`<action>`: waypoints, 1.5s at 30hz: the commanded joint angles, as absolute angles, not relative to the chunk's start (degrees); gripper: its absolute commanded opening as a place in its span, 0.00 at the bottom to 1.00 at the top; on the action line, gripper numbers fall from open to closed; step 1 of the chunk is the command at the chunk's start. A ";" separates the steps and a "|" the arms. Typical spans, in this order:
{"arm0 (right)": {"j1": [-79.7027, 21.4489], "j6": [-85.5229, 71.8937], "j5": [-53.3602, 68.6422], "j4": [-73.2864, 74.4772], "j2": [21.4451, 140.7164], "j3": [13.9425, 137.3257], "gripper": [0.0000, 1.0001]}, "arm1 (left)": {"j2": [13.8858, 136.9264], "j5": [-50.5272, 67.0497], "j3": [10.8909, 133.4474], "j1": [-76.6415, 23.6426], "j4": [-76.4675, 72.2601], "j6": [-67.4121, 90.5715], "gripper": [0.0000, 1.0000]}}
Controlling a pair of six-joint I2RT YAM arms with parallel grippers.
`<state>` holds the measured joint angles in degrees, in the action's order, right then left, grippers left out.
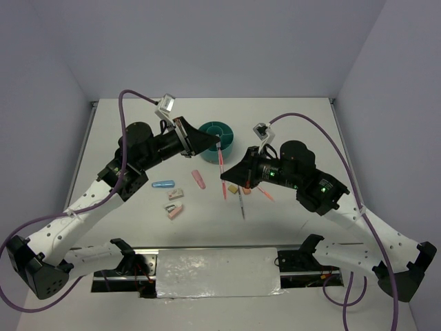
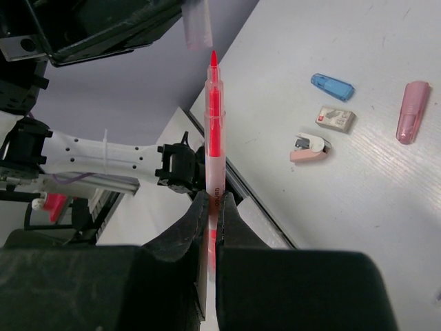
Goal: Sort the stationery into containers
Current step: Close the pen cap on the pen.
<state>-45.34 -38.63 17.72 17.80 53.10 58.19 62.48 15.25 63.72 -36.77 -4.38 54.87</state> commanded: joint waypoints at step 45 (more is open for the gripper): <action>-37.44 -31.38 23.52 9.06 58.00 68.37 0.00 | 61.35 23.47 63.63 -36.65 -5.28 51.77 0.14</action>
<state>-39.44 -33.45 23.00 18.02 56.90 62.92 62.46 17.63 61.56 -35.97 -7.20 54.06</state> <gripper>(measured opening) 0.041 0.176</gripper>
